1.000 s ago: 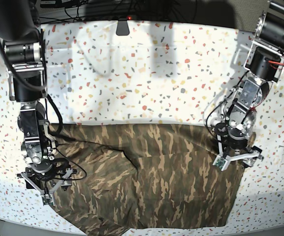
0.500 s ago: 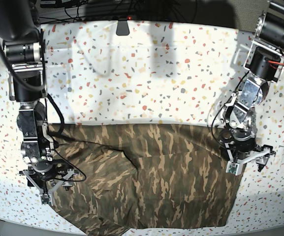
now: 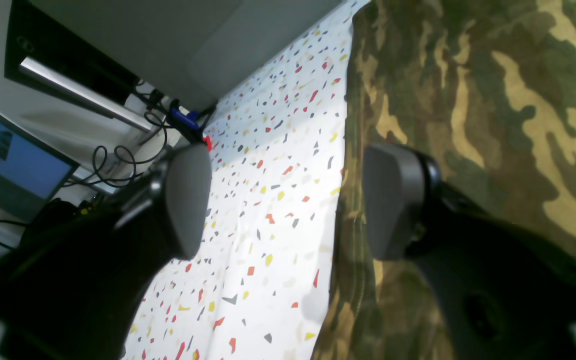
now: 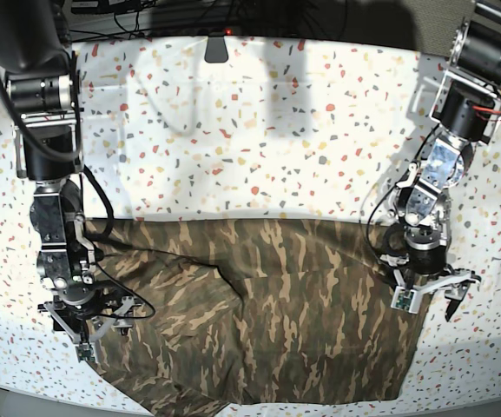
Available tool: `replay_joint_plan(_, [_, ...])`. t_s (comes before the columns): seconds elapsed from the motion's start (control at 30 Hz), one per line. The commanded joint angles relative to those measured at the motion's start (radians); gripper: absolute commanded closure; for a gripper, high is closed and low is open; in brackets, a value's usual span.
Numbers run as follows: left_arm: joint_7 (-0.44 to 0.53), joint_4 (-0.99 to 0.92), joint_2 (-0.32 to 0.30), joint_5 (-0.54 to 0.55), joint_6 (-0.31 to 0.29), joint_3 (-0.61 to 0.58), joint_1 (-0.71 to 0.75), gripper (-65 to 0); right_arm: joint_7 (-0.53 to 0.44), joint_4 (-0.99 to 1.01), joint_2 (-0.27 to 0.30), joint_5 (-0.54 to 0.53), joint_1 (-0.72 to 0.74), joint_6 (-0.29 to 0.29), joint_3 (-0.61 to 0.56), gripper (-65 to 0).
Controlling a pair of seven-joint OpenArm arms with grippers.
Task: Fold the T-shirt properly
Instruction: 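Open both grippers and release the folded edge onto the shirt, then grasp the folded edge again with both grippers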
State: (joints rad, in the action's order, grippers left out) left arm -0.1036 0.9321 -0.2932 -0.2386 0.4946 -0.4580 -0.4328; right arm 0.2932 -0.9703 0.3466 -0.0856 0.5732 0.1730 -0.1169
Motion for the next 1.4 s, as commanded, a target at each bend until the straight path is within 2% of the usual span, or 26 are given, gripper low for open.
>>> replay_joint_plan(0.0, [0.022, 0.017, -0.006, -0.011, 0.018, 0.006, -0.03, -45.1, -0.023, -0.017, 0.011, -0.004, 0.035, 0.004, 0.005, -41.6])
replay_joint_plan(0.1, [-0.066, 0.017, -0.006, -0.011, 0.013, 0.006, -0.034, -45.1, -0.002, -0.017, 0.011, -0.004, 0.035, 0.004, 0.005, -41.6])
replay_joint_plan(0.17, [-0.129, 0.017, -0.006, -0.011, -0.023, 0.006, -0.041, -45.1, 0.02, -0.017, 0.011, -0.004, 0.035, 0.015, 0.005, -41.6])
replay_joint_plan(0.27, [-0.203, 0.017, -0.006, -0.013, -0.152, 0.006, -0.066, -45.1, 0.04, -0.017, 0.011, -0.005, 0.036, 0.088, 0.006, -41.6])
replay_joint_plan(0.33, [-0.269, 0.018, -0.006, 0.014, -0.308, 0.006, -0.089, -45.1, 0.068, -0.017, 0.011, -0.029, 0.036, 0.166, 0.006, -41.6])
replay_joint_plan(0.37, [-0.282, 0.018, -0.006, 0.042, -0.365, 0.006, -0.101, -45.1, 0.089, -0.017, 0.011, -0.061, 0.036, 0.195, 0.006, -41.6])
replay_joint_plan(0.43, [-0.285, 0.018, -0.006, 0.138, -0.441, 0.006, -0.121, -45.1, 0.125, -0.017, 0.011, -0.126, 0.036, 0.209, 0.006, -41.6])
replay_joint_plan(0.5, [-0.286, 0.018, -0.006, 0.253, -0.485, 0.006, -0.137, -45.1, 0.154, -0.017, 0.012, -0.159, 0.036, 0.21, 0.006, -41.6])
replay_joint_plan(0.63, [-0.298, 0.018, -0.006, 0.466, -0.552, 0.052, -0.144, -45.1, 0.189, -0.017, 0.018, -0.152, 0.036, 0.228, 0.008, -41.6])
replay_joint_plan(0.7, [-0.34, 0.018, -0.006, 0.539, -0.608, 0.113, -0.144, -45.1, 0.2, -0.017, 0.027, -0.151, 0.035, 0.256, 0.008, -41.6])
replay_joint_plan(0.8, [-0.443, 0.018, -0.006, 0.598, -0.748, 0.23, -0.144, -45.1, 0.201, -0.016, 0.048, -0.154, 0.035, 0.258, 0.008, -41.6])
replay_joint_plan(0.87, [-0.512, 0.018, -0.006, 0.637, -0.798, 0.302, -0.143, -45.1, 0.192, -0.016, 0.059, -0.154, 0.035, 0.258, 0.008, -41.6])
replay_joint_plan(1.0, [-0.554, 0.018, -0.006, 0.679, -0.81, 0.378, -0.143, -45.1, 0.169, -0.013, 0.066, -0.154, 0.035, 0.258, 0.008, -41.6])
replay_joint_plan(1.17, [-0.586, 0.018, 0.002, 0.673, -0.811, 0.377, -0.126, -45.1, 0.125, 0.069, 0.063, -0.154, 0.036, 0.251, 0.008, -41.6])
replay_joint_plan(1.27, [-0.583, 0.018, 0.008, 0.636, -0.811, 0.377, -0.104, -45.1, 0.094, 0.12, 0.063, -0.15, 0.036, 0.246, 0.014, -41.6])
replay_joint_plan(1.37, [-0.509, 0.018, 0.007, 0.592, -0.81, 0.377, -0.086, -45.1, 0.077, 0.128, 0.063, -0.151, 0.037, 0.246, 0.037, -41.6])
